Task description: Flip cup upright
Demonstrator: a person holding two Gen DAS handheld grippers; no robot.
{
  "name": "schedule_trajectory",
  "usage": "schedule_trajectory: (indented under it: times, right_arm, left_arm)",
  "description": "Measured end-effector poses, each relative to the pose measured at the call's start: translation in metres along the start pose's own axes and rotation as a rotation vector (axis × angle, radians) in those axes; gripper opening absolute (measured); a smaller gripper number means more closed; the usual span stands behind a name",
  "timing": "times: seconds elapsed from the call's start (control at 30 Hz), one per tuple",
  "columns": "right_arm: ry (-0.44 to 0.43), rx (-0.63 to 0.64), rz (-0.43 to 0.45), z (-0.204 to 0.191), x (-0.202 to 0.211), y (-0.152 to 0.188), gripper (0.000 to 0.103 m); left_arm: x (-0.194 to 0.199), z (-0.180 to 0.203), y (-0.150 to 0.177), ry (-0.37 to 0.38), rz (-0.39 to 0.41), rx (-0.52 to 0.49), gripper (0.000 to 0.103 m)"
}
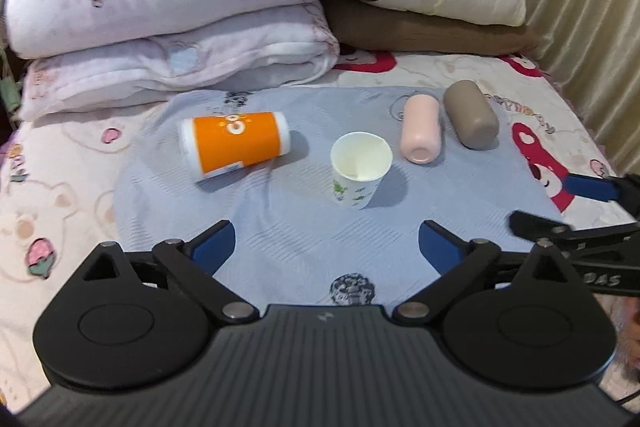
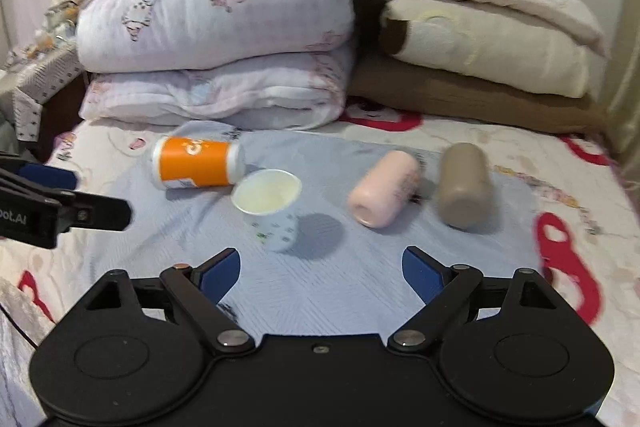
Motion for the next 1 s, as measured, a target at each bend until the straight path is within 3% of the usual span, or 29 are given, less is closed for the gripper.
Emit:
schedule_trajectory:
  times: [0.23, 0.5, 0.73, 1.0]
  right_arm:
    - [0.001, -0.041, 0.054, -0.003, 0.046, 0.010, 0.091]
    - [0.037, -0.074, 0.101, -0.010, 0.085, 0.018, 0.098]
    - [0.069, -0.115, 0.091, -0.014, 0.109, 0.025, 0.100]
    - [0.102, -0.129, 0.071, -0.023, 0.124, 0.026, 0.100]
  left_arm:
    - [0.033, 0.010, 0.017, -0.097, -0.006, -0.027, 0.100]
    - [0.064, 0.018, 0.032, -0.138, 0.015, -0.021, 0.100]
    - [0.084, 0.019, 0.041, -0.187, 0.028, -0.031, 0.100]
    - [0.098, 0.015, 0.044, -0.177, 0.026, -0.022, 0.100]
Point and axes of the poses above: each gripper's, at about its wrist camera, not at the fingertips, and x roughly against the way its jaws point, z to its right, y to its underside, the point moved 1 cm from there along -x, roughly the way its jaws point, and after that the axes turned 9 degrees about -z, right-handed, at the moved point
